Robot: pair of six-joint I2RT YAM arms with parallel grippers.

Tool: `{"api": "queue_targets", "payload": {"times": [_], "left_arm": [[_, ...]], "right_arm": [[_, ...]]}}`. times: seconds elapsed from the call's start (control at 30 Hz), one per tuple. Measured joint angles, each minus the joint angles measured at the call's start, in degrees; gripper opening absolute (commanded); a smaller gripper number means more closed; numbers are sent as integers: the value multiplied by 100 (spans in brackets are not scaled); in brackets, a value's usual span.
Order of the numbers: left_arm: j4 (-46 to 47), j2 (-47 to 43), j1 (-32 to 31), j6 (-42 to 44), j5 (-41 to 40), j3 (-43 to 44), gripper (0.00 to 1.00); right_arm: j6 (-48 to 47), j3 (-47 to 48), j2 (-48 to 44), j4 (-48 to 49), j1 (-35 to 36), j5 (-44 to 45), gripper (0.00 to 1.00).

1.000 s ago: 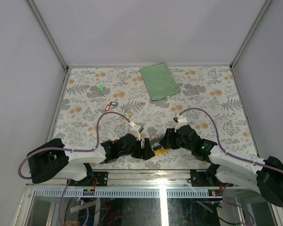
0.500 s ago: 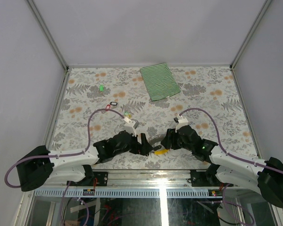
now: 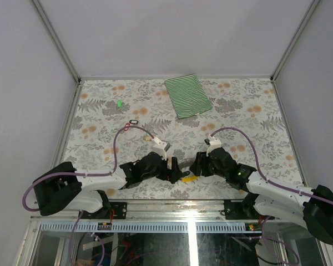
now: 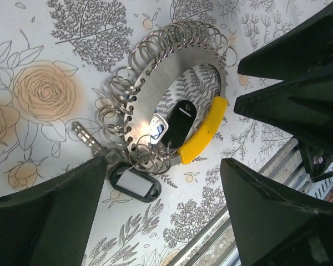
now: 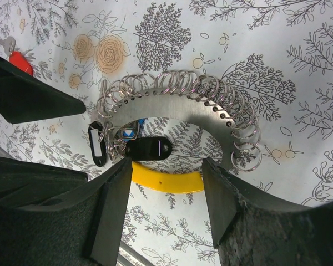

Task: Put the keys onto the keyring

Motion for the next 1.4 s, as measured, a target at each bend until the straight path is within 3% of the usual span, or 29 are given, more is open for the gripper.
{"api": "queue_targets", "payload": {"times": [0.77,1.4], "left_arm": [[225,597,-33,142,282,269,85],[-175,-160,-791,-179,-24,212,87]], "right_arm": [[0,0,0,-28,0,-7,60],[-7,-2,-184,-96,0,2,60]]}}
